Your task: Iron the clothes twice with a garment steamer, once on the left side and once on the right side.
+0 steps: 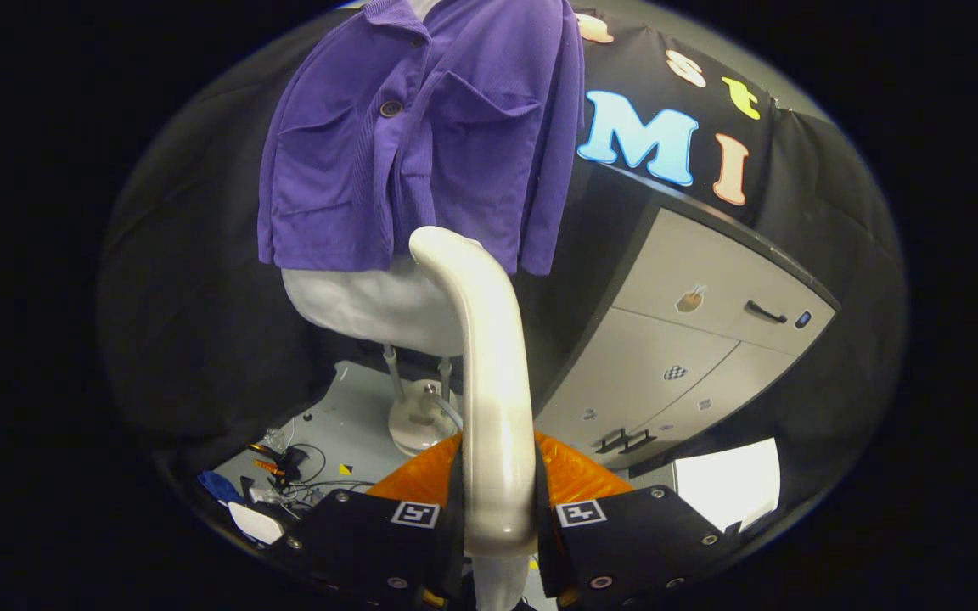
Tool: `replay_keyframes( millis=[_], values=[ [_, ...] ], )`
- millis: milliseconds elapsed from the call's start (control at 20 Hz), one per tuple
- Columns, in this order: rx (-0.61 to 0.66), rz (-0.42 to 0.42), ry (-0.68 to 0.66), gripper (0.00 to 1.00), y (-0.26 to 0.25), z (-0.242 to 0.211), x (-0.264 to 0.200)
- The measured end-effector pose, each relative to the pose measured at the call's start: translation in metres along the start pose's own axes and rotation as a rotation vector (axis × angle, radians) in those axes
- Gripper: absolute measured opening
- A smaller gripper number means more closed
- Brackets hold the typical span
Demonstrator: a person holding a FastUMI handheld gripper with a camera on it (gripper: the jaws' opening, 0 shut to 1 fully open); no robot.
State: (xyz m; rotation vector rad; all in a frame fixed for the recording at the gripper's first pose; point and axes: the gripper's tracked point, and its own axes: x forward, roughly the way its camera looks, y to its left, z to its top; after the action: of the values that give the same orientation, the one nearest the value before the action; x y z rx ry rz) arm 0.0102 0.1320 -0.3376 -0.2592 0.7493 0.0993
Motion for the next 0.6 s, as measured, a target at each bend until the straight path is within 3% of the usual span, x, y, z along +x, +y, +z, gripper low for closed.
replay_keyframes(
  millis=[200, 600],
  values=[
    [0.069, 0.064, -0.011, 0.35, 0.008, 0.018, -0.027],
    [0.059, 0.142, -0.282, 0.35, 0.032, 0.148, -0.1]
  ],
)
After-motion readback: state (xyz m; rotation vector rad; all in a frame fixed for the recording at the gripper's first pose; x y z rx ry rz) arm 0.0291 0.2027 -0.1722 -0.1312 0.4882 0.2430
